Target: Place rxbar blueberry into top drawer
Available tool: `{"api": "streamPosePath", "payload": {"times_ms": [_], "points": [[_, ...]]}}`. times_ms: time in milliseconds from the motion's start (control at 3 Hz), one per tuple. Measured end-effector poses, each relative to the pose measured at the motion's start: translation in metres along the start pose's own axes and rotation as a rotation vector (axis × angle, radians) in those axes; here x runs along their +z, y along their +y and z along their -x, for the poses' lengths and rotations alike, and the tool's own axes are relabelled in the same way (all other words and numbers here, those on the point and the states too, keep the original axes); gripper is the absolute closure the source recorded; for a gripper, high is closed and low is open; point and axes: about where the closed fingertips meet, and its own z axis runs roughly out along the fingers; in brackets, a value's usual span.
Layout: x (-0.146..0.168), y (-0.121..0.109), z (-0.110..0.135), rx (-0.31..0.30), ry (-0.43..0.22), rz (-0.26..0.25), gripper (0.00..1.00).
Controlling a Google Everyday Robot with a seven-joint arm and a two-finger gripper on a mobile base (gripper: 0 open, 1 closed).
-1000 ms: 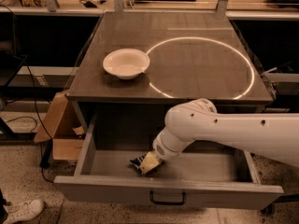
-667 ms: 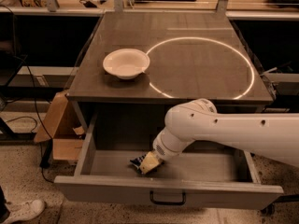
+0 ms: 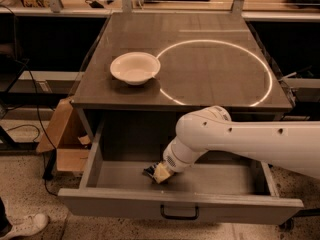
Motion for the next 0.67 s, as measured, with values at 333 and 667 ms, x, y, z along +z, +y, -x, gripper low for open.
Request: {"api": "streamPosePath", "payload": {"times_ms": [333,667], "points": [[0.0000,0.0000,0.0000,0.000,0.000,0.000,0.00],[0.0000,0.0000,0.0000,0.000,0.000,0.000,0.00]]}}
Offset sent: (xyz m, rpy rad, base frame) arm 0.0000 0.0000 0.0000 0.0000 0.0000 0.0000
